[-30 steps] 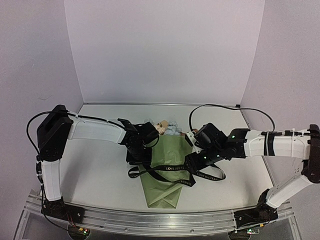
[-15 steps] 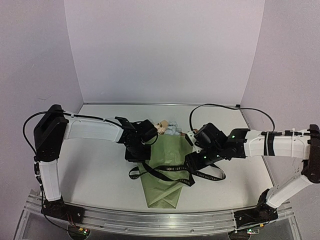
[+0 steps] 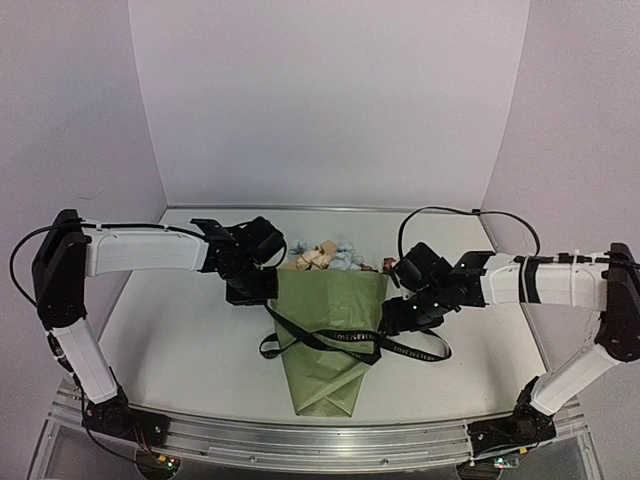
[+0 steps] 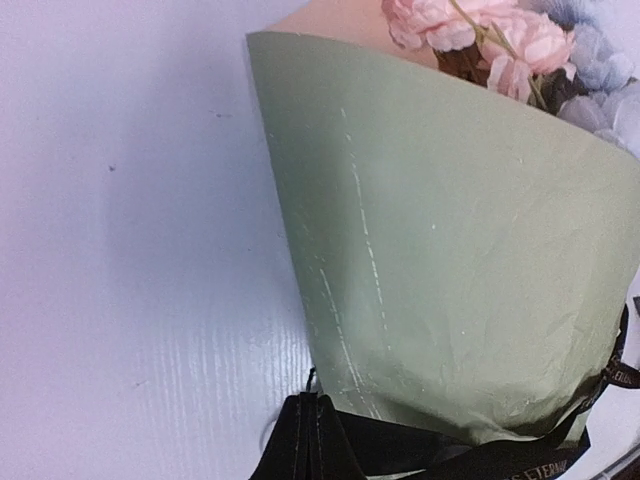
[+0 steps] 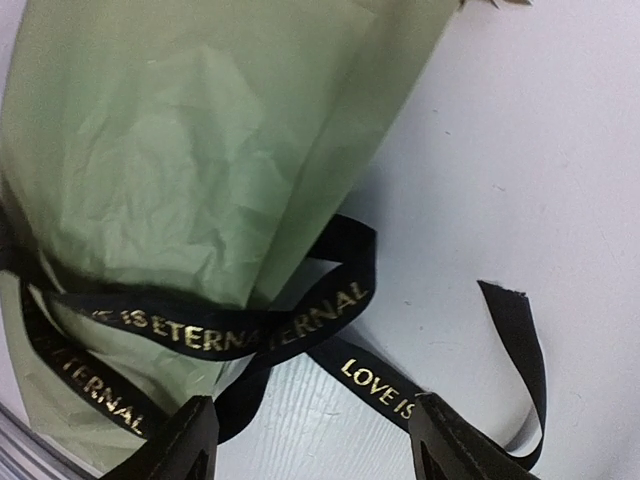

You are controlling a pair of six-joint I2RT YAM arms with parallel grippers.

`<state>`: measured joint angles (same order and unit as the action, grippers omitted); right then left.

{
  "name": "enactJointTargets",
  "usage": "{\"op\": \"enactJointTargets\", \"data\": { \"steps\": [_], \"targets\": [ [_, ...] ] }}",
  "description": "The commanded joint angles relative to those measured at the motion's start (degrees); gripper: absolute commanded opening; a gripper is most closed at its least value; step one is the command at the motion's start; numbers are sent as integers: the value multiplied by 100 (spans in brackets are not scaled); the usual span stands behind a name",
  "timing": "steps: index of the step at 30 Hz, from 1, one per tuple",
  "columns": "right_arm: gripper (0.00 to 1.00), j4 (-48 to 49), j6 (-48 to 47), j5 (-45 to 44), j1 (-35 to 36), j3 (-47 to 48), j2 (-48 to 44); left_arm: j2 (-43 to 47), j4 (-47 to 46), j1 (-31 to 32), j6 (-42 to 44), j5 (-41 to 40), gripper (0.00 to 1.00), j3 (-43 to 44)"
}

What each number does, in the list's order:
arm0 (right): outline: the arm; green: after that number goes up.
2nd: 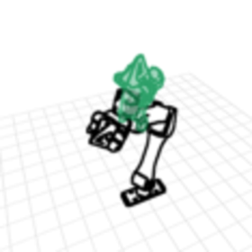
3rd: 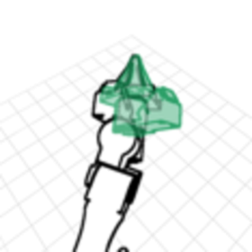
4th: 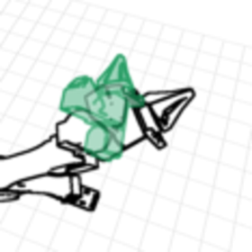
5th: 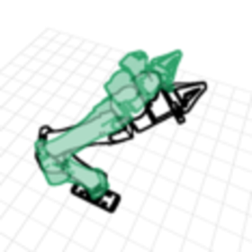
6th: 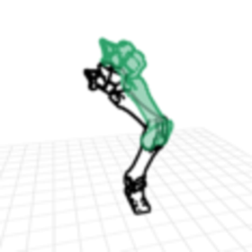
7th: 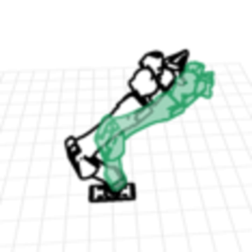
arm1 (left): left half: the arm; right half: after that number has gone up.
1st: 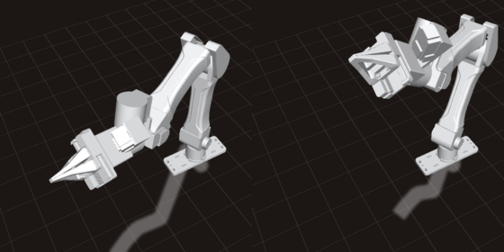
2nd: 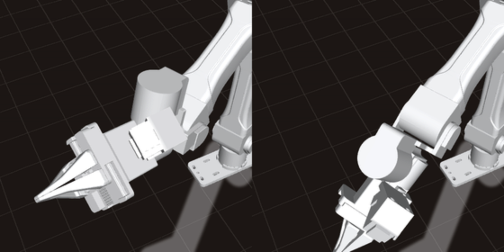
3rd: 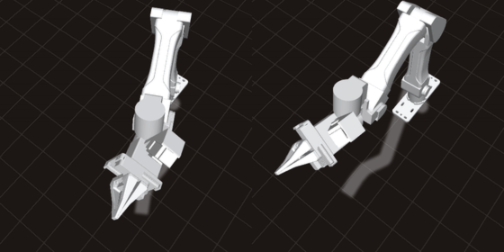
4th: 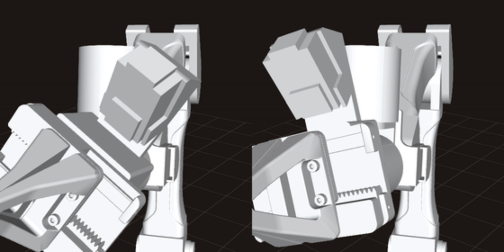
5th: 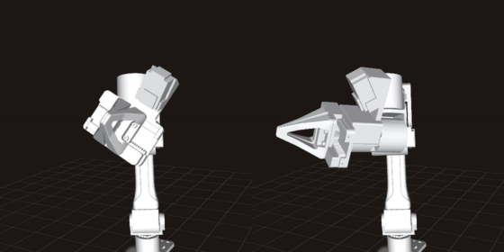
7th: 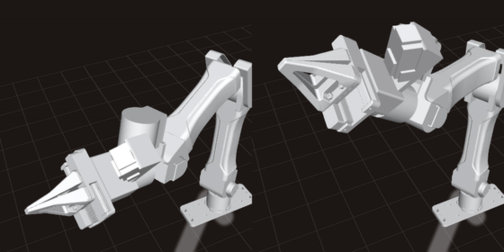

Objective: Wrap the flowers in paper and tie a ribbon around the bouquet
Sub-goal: Adjust the ribbon on the folded bouquet.

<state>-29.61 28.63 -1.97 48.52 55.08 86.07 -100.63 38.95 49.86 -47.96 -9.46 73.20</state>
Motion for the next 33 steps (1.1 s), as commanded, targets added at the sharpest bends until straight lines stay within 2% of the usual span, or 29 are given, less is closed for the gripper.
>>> {"op": "enactJointTargets", "data": {
  "steps": [1, 6, 13, 18, 21, 25, 33],
  "targets": [
    [68, -164, 625, 34, -186, 290, 292, 531, -205, -230, 90, -241, 0, -274],
    [68, -338, 828, -290, -277, 172, 233, 1017, -311, -640, 83, -391, 0, -703],
    [69, -1269, 1135, -1318, -359, -338, -548, 1454, -344, -977, 226, -593, 0, -1004],
    [76, -1768, 1540, -1838, -396, -922, -1229, 1882, -372, -1346, 249, -754, 0, -1334],
    [81, -1812, 1674, -1800, -522, -1222, -1447, 2198, -454, -1592, 262, -749, 0, -1573],
    [83, -1747, 1742, -1522, -618, -1301, -1291, 2361, -467, -1762, 327, -714, 0, -1730],
    [83, -917, 2188, -828, -623, -1221, -747, 2400, -717, -1794, 367, -409, 0, -1939]
  ]
}}
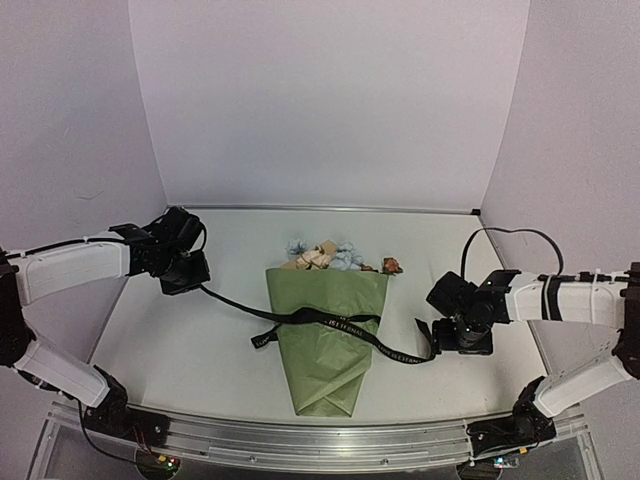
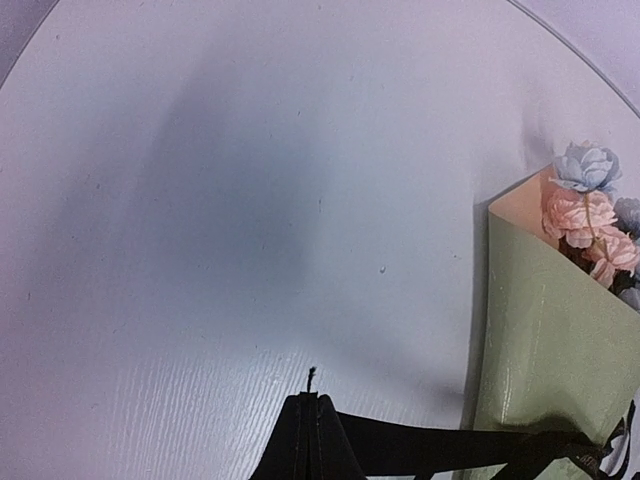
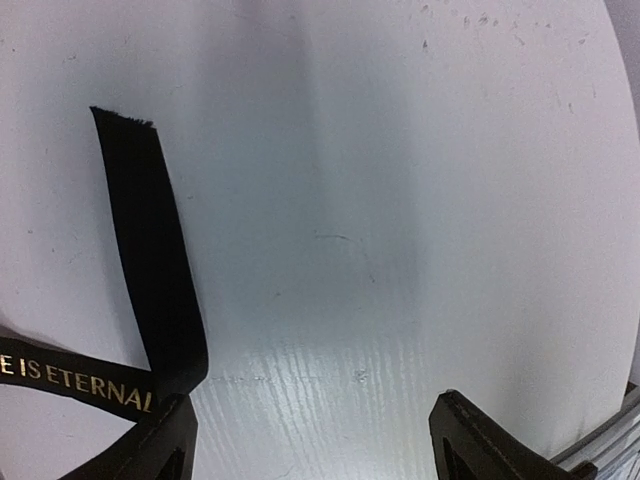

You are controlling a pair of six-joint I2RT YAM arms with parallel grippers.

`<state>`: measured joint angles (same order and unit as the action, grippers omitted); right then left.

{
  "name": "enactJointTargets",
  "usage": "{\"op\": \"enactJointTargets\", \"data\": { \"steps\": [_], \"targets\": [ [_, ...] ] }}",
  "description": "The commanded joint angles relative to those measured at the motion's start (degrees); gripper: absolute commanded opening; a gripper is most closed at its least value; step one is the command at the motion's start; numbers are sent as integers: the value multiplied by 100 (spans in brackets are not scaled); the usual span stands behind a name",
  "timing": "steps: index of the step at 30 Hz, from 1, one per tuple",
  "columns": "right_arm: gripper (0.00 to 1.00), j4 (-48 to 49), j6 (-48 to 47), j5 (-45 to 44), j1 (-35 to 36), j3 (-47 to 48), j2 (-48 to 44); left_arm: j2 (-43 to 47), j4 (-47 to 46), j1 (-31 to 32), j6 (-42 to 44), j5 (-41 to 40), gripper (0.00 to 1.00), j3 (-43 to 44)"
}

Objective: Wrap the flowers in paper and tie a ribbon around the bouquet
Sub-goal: Adjust the ribbon on the folded bouquet.

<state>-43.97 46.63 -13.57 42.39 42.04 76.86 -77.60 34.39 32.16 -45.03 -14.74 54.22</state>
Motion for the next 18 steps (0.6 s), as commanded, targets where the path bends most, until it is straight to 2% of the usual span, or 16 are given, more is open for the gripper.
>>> {"op": "enactJointTargets", "data": {
  "steps": [1, 8, 10, 13, 16, 18],
  "targets": [
    [83, 633, 466, 388, 3, 62, 251, 96, -277, -25, 74, 157, 0, -50],
    [83, 853, 618, 214, 241, 131, 649, 172, -277, -22, 78, 141, 0, -121],
    [80, 883, 677, 213, 243, 167, 846, 176, -270, -22, 66, 116, 0, -135],
    [65, 983, 778, 205, 243, 157, 1008, 204, -240, -26, 10, 41, 0, -156],
    [42, 981, 804, 70, 200, 131, 1003, 302, -104, -26, -83, -150, 0, -167],
    [22, 913, 786, 31, 80, 126, 952, 450, 42, -26, -187, -430, 0, -191]
  ]
}}
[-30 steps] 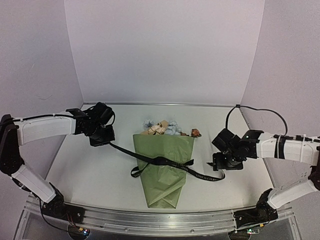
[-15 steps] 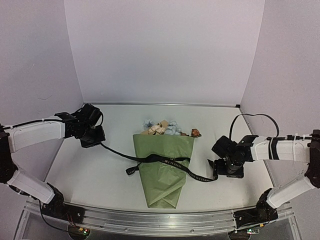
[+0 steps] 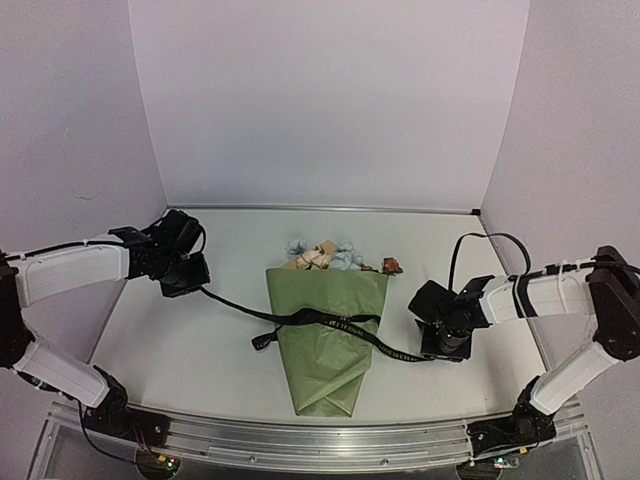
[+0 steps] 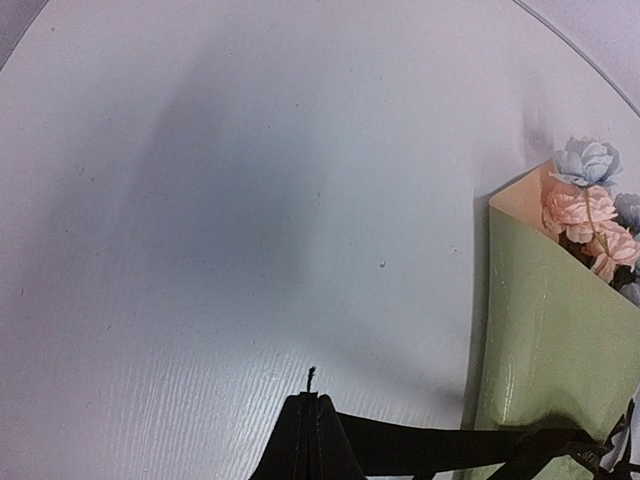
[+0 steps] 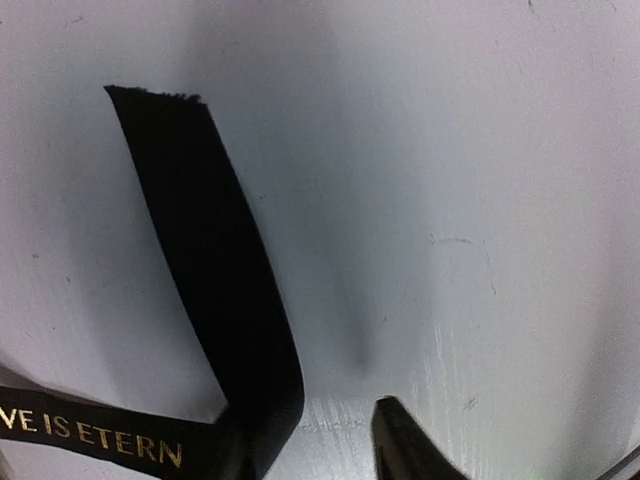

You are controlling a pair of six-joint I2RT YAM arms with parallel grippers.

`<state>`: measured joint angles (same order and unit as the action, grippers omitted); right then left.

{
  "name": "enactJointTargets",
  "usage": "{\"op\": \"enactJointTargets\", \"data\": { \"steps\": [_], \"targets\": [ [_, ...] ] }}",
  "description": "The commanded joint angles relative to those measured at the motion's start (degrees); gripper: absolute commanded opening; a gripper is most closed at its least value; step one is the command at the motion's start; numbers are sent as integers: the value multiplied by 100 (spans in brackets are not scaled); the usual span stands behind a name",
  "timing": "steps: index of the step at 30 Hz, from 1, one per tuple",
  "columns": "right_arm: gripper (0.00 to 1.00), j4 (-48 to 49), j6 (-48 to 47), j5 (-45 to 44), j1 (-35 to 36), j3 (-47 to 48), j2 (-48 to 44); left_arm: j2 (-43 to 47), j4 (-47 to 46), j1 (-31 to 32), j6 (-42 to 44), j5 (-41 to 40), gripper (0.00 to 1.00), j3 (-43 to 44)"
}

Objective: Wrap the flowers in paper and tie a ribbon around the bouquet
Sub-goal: Adjust the ribbon on the folded bouquet.

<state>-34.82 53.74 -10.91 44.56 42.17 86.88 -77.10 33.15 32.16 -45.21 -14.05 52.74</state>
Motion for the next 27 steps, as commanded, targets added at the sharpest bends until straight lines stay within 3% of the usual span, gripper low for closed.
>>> {"op": "enactJointTargets", "data": {
  "steps": [1, 2, 3, 18, 27],
  "targets": [
    [13, -96, 58, -253, -221, 121, -81, 479, 246, -33, -227, -634, 0, -62],
    [3, -174, 21, -279, -309, 141, -105, 569, 338, -45, -290, -764, 0, -90],
    [0, -255, -31, -311, -412, 153, -145, 674, 389, -68, -340, -877, 0, -128],
    [0, -1405, -976, -1069, -2021, 635, -546, 1293, 461, -758, -830, -741, 0, -922],
    [0, -1508, -1157, -830, -2383, 961, -256, 986, -213, -1452, -990, 277, 0, -1729]
  ]
}}
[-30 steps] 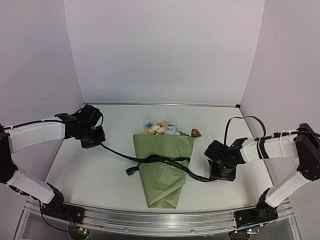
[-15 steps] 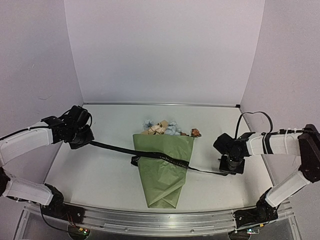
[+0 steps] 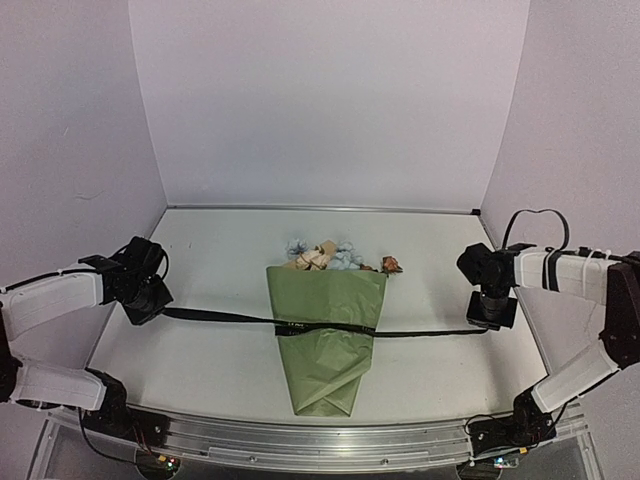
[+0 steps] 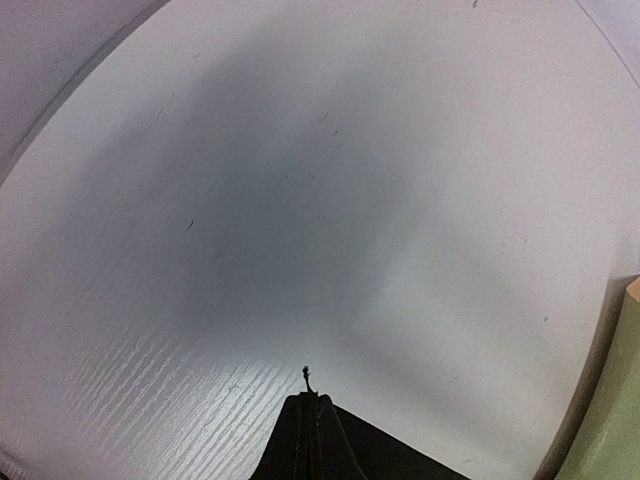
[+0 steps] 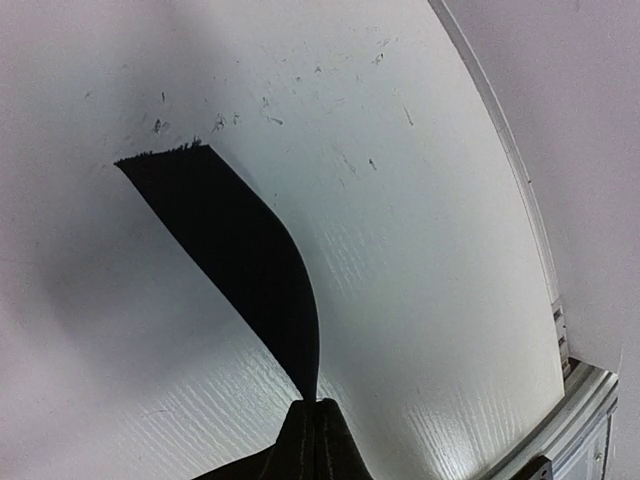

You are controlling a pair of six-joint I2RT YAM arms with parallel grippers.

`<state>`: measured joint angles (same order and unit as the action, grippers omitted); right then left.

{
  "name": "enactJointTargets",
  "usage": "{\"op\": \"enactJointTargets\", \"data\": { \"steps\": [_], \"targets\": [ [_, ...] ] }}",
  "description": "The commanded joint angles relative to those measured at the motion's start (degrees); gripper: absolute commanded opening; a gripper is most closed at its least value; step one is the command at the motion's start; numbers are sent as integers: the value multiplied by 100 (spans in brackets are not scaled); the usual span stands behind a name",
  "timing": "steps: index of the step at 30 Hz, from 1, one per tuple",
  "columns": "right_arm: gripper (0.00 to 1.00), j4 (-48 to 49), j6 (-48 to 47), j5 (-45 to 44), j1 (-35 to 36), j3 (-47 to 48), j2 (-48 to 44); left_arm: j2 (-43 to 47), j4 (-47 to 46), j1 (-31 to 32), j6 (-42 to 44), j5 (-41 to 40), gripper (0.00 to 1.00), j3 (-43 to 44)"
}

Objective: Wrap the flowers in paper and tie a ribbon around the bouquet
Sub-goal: Adjust the ribbon on the folded bouquet.

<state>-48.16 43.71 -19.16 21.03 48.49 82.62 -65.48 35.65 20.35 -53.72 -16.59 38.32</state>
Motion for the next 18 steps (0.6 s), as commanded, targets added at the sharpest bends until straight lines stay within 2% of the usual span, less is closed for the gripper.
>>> {"op": "enactJointTargets", "data": {
  "steps": [1, 5, 8, 10, 13, 14, 15, 17, 18],
  "targets": [
    [0, -166, -176, 91, -31, 381, 231, -249, -620, -330, -145, 653, 0, -358],
    [1, -37, -175, 464, -28, 404, 351, -572, -1140, -459, -221, 1080, 0, -552],
    [12, -1, -145, 639, -26, 373, 330, -798, -1341, -501, -423, 1228, 0, -578],
    [21, 23, -145, 702, -24, 347, 240, -868, -1439, -536, -599, 1298, 6, -580],
    [42, 22, -153, 829, -27, 346, 10, -856, -1442, -559, -778, 1345, 24, -509],
    [49, 18, -146, 849, -23, 345, -82, -835, -1401, -565, -826, 1332, 39, -458],
    [57, 3, -130, 858, -27, 339, -167, -793, -1335, -572, -857, 1300, 47, -388],
    [65, -20, -79, 978, -25, 321, -395, -676, -1141, -568, -931, 1257, 68, -244],
    [70, -4, -34, 1099, -25, 308, -518, -618, -1092, -567, -967, 1294, 74, -194]
  ]
}}
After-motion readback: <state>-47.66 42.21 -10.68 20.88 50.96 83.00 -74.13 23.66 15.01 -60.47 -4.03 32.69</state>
